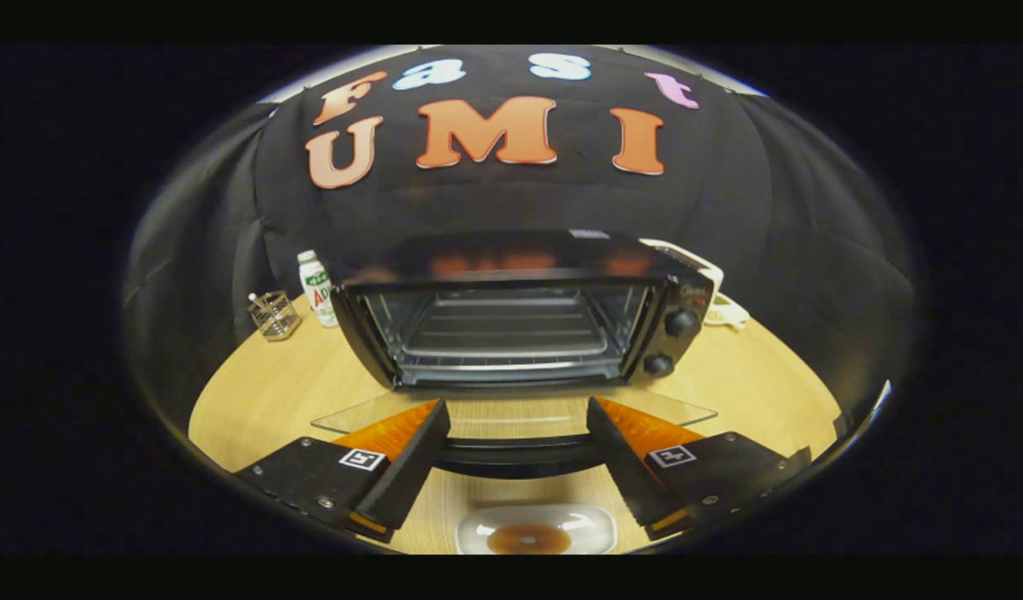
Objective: Open the toaster oven, put the food inside, and close the toaster oven door.
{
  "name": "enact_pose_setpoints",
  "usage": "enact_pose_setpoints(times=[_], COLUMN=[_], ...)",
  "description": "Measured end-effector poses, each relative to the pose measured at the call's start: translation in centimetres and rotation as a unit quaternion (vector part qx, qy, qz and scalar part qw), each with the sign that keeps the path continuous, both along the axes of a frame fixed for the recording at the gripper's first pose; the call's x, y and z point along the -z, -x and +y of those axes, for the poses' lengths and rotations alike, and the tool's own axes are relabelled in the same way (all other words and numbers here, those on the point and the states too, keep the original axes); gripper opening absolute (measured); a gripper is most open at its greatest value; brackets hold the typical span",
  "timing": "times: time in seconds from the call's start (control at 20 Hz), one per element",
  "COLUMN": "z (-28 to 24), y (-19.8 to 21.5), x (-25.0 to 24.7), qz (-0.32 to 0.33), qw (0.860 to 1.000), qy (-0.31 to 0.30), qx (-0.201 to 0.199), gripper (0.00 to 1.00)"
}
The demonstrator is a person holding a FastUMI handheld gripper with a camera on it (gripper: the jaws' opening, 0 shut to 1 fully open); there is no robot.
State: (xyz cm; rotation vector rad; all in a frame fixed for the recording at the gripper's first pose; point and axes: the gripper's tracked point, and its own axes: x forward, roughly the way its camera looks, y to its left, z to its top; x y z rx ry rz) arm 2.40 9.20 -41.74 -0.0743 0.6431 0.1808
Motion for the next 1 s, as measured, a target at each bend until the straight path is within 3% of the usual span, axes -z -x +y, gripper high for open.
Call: enact_pose_setpoints(times=[0.3, 1.0], z=[-0.6, -0.8], y=[3.2, 3.9], x=[3.5, 6.2], qz=[0.037, 0.066], qw=[0.999, 0.998], qy=[-0.004, 0.02], qx=[0.005, 0.004], gripper=[0.99, 0.98])
